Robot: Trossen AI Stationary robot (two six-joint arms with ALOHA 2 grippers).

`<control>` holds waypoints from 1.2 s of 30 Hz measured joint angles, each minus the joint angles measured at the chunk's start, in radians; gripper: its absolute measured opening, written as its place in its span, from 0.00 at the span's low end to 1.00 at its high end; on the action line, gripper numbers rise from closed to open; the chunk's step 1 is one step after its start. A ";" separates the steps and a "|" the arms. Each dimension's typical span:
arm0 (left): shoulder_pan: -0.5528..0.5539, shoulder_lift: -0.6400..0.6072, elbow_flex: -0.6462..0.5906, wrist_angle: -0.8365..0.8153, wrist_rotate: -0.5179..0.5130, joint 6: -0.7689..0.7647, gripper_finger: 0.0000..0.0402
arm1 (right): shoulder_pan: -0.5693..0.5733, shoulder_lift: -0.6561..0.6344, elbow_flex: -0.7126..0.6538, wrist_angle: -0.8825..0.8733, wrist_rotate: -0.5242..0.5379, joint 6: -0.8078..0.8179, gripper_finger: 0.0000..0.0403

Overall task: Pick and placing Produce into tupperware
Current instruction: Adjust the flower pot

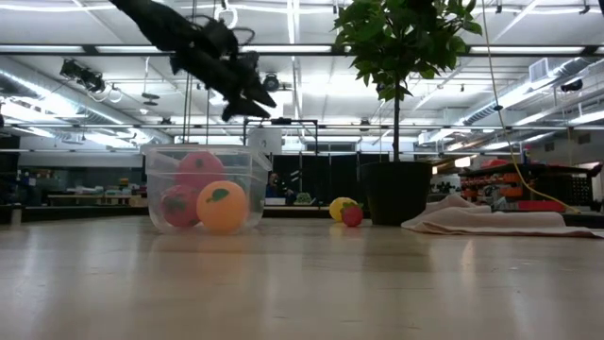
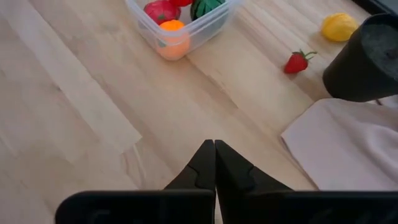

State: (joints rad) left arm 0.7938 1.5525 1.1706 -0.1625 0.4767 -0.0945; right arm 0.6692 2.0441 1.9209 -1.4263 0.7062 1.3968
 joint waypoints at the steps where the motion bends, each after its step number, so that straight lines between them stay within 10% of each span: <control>1: 0.000 0.031 0.002 0.022 0.025 -0.018 0.46 | -0.001 0.000 0.000 0.007 -0.005 0.000 0.01; 9: -0.035 0.249 0.167 -0.001 0.041 -0.067 0.49 | -0.025 0.000 0.000 0.056 -0.033 0.000 0.01; 21: -0.069 0.591 0.835 -0.654 0.032 0.134 0.63 | -0.032 0.000 0.000 0.107 -0.053 0.000 0.02; 29: -0.038 0.622 0.727 -0.633 0.365 0.153 0.78 | -0.032 0.000 0.000 0.135 -0.053 0.000 0.02; 36: -0.040 0.624 0.583 -0.440 0.381 0.043 0.81 | -0.032 0.000 0.000 0.149 -0.053 0.005 0.02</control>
State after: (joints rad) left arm 0.7539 2.1769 1.7539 -0.6026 0.8572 -0.0511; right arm 0.6369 2.0441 1.9205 -1.2775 0.6529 1.4015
